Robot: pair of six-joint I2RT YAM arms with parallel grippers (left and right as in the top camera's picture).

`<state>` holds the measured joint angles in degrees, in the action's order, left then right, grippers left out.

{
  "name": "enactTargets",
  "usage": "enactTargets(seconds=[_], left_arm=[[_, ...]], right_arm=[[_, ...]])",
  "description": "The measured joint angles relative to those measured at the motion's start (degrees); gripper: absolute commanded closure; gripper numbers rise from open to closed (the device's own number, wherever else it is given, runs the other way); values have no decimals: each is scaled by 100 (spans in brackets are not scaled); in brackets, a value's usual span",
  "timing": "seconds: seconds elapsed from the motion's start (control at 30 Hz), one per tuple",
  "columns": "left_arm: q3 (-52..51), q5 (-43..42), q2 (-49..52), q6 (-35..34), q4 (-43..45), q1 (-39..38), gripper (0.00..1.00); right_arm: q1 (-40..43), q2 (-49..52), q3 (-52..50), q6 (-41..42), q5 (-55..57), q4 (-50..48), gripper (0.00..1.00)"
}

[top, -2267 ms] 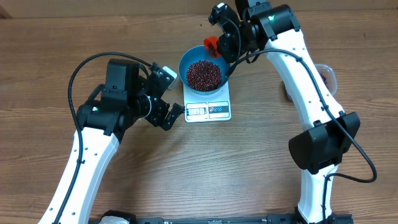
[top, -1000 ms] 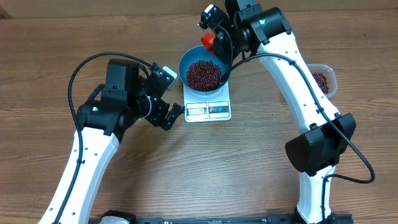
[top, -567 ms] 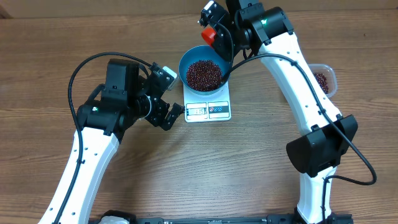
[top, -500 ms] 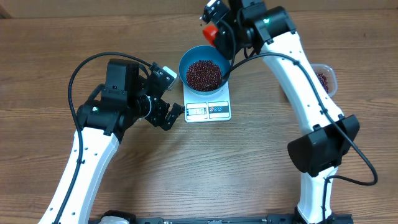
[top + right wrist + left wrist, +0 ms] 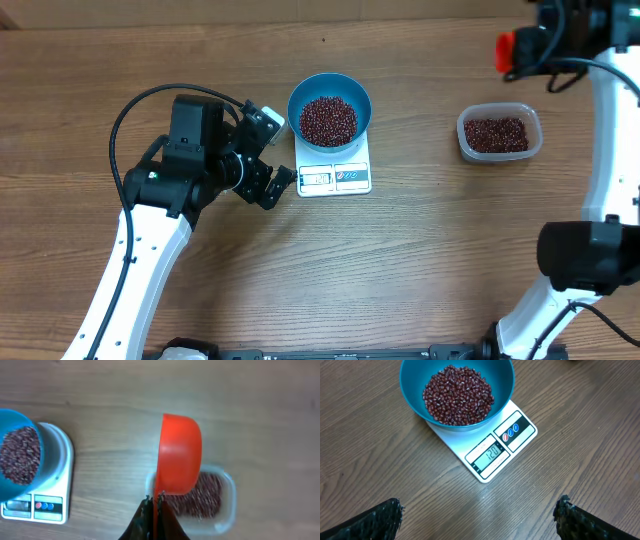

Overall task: Scoop item into bowl and weigh 150g on scale
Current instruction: 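Move the empty scoop back into the bean tub with the right gripper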

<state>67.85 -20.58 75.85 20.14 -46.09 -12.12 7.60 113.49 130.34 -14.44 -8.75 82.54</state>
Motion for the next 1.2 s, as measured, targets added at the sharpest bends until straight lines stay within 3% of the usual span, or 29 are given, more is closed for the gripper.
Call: enactTargets(seconds=[0.1,0.33,0.67,1.2], left_arm=[[0,2,0,0,2,0,0],[0,2,0,0,-2,0,1],[0,2,0,0,0,0,0],[0,2,0,0,0,0,0]], right_arm=[[282,0,-50,28,-2,286,96],[431,-9,-1220,48,-70,404,96],[433,-7,-2317,55,-157,-490,96],[433,671,-2439,52,-138,-927,96]])
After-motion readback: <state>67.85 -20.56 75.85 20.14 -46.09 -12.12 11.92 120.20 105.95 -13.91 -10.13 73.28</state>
